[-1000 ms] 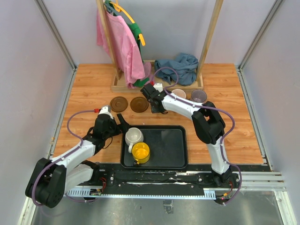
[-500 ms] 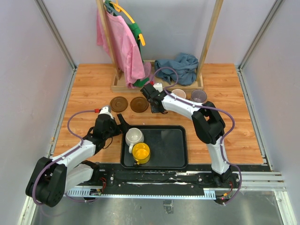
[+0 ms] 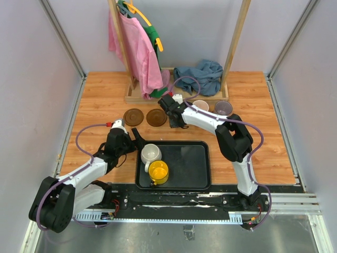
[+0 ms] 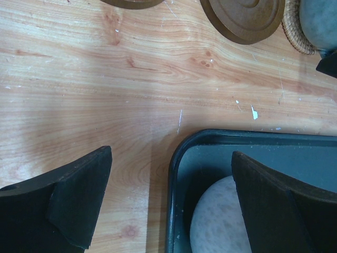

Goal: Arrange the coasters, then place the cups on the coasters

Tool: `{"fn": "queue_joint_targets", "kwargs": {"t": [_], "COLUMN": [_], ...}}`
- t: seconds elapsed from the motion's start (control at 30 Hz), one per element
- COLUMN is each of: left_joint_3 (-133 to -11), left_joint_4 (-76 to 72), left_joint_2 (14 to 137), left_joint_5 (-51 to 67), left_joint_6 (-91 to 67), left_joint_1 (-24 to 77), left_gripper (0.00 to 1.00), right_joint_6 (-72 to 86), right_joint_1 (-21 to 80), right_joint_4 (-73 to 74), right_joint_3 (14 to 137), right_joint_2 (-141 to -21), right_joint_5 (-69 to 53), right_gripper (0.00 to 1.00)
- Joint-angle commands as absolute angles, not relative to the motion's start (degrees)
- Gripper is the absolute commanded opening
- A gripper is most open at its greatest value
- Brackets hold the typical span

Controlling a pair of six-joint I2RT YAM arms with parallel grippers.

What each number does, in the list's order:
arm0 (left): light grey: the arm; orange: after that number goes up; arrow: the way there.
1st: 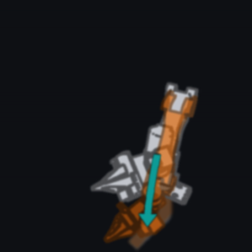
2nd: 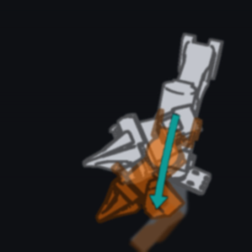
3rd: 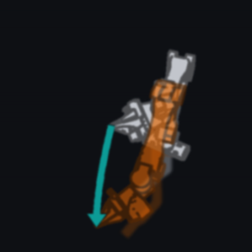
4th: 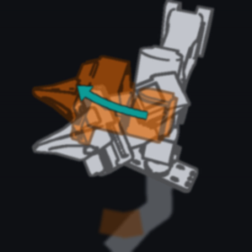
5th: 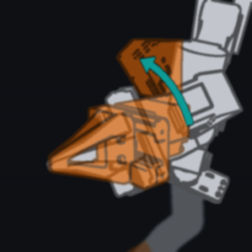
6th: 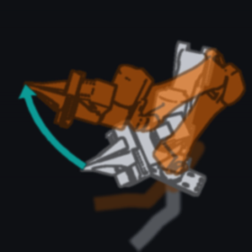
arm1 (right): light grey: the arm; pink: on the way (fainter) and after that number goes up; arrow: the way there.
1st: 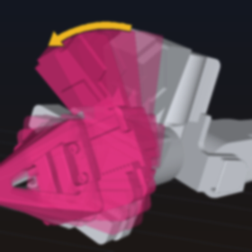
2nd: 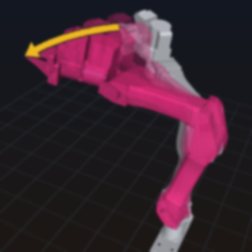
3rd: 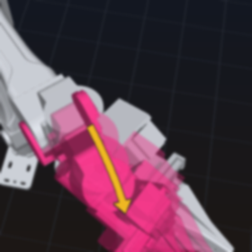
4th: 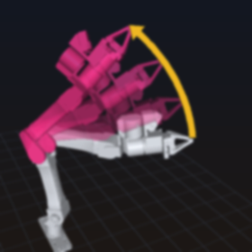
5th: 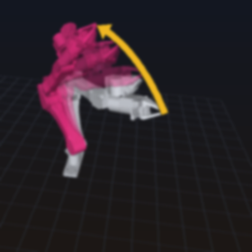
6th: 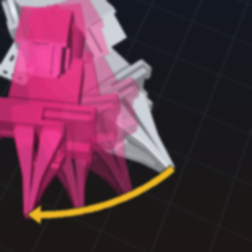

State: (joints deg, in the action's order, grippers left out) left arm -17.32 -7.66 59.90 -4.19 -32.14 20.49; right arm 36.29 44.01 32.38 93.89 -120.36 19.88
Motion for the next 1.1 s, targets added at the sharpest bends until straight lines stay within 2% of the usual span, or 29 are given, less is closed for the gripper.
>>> {"fn": "queue_joint_targets", "kwargs": {"t": [0.0, 0.1, 0.23, 0.5, 1.07], "left_joint_3": [-17.8, -17.8, -17.6, -17.3, -17.0], "left_joint_4": [-8.3, -8.2, -8.1, -7.9, -7.4], "left_joint_2": [60.2, 60.1, 59.7, 59.2, 58.2], "left_joint_5": [-3.8, -3.9, -4.0, -3.9, -4.0], "left_joint_6": [-31.4, -31.4, -31.4, -31.4, -31.8], "left_joint_1": [21.0, 21.0, 21.0, 21.0, 21.0], "left_gripper": [1.0, 1.0, 1.0, 1.0, 1.0], "right_joint_6": [37.7, 37.7, 37.7, 38.1, 39.4], "right_joint_1": [43.4, 43.4, 43.4, 43.4, 43.4], "right_joint_4": [30.4, 30.6, 30.7, 30.8, 31.0], "right_joint_3": [93.8, 93.9, 93.8, 92.9, 89.1], "right_joint_2": [-120.0, -120.1, -120.2, -119.8, -117.2], "right_joint_5": [21.8, 22.1, 22.0, 21.7, 20.9], "right_gripper": [0.12, 0.15, 0.33, 0.58, 0.61]}}
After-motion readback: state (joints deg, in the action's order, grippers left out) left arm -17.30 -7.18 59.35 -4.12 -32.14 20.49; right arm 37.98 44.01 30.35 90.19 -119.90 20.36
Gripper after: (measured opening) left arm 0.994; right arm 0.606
